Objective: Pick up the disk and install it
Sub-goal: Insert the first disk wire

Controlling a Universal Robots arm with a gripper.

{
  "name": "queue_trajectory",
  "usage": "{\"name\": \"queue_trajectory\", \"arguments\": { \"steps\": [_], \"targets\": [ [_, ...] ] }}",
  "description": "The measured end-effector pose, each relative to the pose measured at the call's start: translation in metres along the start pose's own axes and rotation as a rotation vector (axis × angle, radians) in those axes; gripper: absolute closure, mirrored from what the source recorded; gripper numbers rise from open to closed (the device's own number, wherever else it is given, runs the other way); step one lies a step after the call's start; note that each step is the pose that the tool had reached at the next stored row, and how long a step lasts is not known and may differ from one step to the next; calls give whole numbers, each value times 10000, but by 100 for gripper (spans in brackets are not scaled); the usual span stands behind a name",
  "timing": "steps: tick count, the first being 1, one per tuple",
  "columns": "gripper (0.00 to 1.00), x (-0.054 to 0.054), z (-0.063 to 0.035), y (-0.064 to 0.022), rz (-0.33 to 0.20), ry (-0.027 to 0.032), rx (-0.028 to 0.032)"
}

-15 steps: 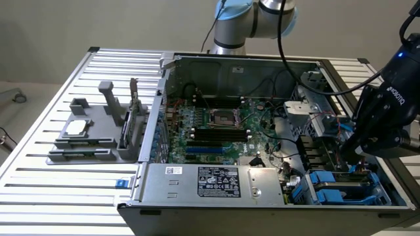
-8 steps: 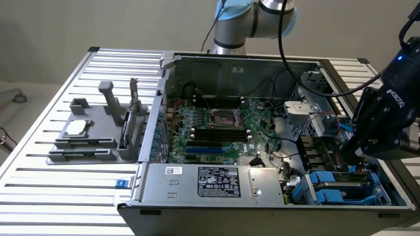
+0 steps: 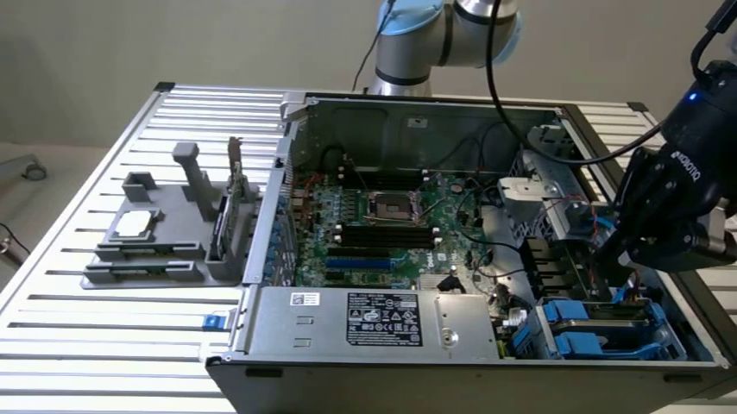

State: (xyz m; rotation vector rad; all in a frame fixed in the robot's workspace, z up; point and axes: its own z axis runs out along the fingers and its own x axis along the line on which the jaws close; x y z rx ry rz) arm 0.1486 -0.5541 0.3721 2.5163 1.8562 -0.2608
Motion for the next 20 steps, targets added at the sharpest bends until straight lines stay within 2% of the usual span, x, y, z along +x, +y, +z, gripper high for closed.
{"name": "queue_trajectory", "arguments": {
  "steps": [5, 11, 20],
  "targets": [
    [75, 14, -3, 3, -1, -2, 0],
    [75, 27, -8, 49, 0, -1, 3],
    [75, -2, 42, 65, -26, -4, -1]
  ]
}}
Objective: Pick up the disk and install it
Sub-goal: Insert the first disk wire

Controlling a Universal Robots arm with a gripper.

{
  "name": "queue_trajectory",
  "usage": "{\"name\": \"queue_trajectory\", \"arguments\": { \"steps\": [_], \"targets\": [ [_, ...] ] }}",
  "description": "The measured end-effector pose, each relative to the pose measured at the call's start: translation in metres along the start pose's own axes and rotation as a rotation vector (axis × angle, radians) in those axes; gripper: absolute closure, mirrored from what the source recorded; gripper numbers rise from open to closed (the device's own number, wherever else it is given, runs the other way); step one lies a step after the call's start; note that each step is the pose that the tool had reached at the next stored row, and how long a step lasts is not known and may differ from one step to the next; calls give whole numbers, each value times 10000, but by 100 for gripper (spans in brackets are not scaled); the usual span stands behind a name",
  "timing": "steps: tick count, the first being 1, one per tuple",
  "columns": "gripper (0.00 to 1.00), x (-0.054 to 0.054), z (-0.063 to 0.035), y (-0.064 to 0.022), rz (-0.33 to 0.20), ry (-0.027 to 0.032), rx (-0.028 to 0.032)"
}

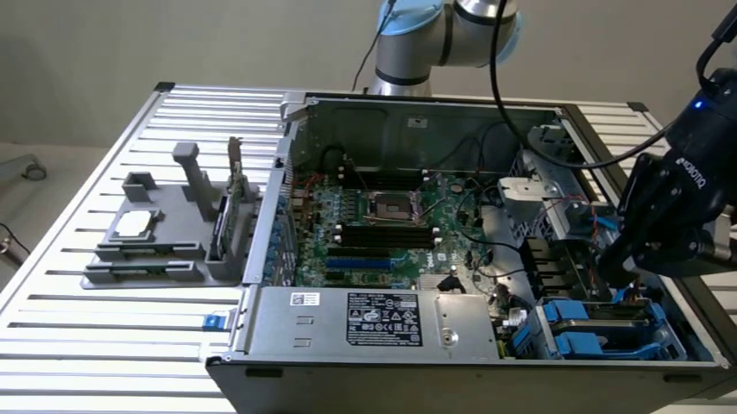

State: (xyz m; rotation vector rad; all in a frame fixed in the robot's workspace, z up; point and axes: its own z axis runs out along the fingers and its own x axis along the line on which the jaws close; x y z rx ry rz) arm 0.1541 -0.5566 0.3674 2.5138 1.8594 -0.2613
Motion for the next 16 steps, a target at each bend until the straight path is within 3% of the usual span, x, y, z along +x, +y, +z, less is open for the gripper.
{"name": "queue_trajectory", "arguments": {
  "steps": [4, 6, 16],
  "targets": [
    [75, 1, 14, 2, -62, -7, -9],
    [84, 2, 20, 3, -101, -10, -14],
    [84, -2, 111, 24, -362, -4, -40]
  ]
}}
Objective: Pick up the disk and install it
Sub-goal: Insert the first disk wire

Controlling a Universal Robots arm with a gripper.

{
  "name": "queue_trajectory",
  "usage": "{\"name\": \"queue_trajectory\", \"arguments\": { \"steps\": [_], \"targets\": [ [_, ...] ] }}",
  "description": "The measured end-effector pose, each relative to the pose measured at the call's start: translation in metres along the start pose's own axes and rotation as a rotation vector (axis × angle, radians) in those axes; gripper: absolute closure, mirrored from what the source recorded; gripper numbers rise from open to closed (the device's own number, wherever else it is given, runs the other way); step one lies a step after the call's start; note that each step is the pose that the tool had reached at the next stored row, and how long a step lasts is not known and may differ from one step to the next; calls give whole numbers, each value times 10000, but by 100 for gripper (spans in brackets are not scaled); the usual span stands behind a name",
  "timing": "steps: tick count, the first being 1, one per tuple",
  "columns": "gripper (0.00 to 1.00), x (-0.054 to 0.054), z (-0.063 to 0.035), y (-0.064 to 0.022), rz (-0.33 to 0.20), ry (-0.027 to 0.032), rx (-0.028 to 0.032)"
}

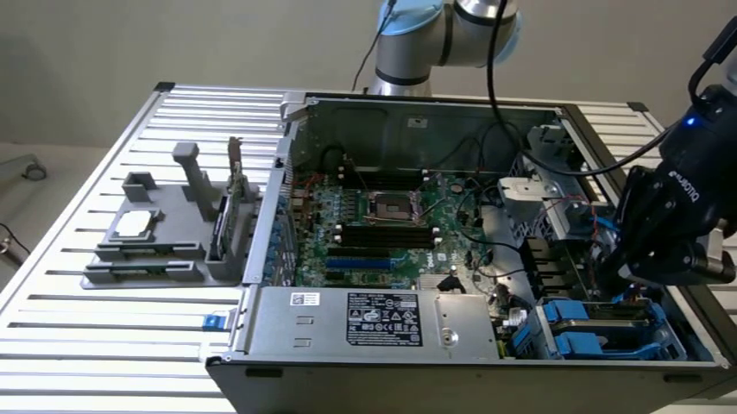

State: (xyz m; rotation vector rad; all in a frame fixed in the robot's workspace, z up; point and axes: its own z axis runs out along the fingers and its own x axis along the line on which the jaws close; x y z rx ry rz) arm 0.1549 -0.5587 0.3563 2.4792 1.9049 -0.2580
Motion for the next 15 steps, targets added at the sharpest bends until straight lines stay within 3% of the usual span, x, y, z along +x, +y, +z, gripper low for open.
{"name": "queue_trajectory", "arguments": {
  "steps": [5, 11, 15],
  "targets": [
    [84, 5, 40, 4, -451, -8, -51],
    [84, 7, 77, 8, -1144, -43, -194],
    [84, -26, 108, 10, -1322, 32, -248]
  ]
}}
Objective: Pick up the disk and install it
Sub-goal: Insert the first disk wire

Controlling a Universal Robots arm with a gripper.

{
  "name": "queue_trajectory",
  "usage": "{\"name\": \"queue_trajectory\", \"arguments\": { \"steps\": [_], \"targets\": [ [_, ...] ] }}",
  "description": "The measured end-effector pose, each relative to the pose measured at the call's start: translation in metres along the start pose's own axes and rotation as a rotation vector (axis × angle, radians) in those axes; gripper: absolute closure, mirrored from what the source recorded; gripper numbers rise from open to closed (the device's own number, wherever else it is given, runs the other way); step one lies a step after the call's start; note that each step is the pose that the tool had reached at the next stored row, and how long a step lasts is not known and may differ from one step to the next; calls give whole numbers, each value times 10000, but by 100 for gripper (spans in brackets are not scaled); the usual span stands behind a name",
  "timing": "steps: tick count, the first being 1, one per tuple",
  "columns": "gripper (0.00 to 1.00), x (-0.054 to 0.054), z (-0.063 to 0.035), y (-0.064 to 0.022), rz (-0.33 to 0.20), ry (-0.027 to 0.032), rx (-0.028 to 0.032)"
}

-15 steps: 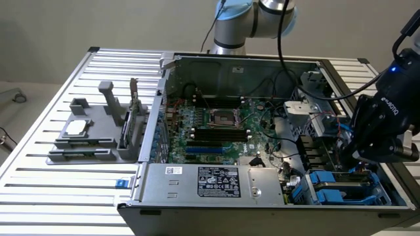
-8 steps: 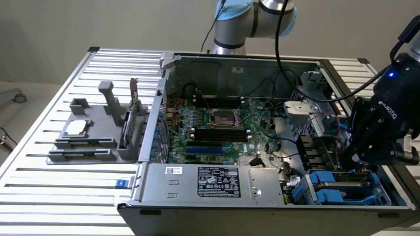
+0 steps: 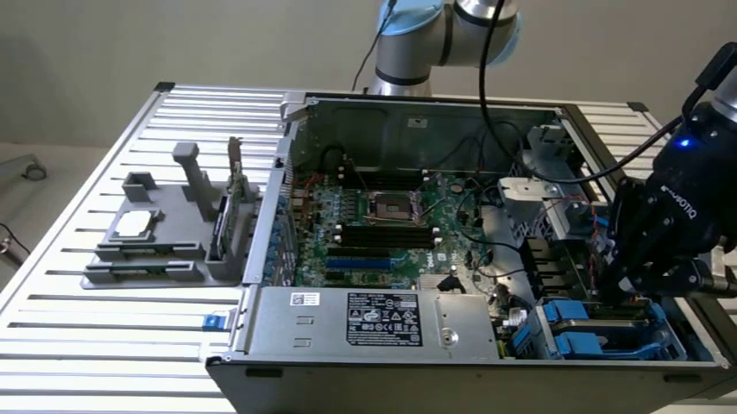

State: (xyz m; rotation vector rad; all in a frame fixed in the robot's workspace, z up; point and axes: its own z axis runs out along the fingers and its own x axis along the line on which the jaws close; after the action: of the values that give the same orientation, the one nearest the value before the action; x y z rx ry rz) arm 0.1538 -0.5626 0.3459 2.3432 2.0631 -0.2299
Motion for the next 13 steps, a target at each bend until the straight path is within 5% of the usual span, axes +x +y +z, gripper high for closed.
{"name": "queue_trajectory", "arguments": {
  "steps": [8, 13],
  "targets": [
    [84, -53, 34, -40, -159, 344, -141],
    [84, -92, 41, -66, -140, 511, -474]
  ]
}}
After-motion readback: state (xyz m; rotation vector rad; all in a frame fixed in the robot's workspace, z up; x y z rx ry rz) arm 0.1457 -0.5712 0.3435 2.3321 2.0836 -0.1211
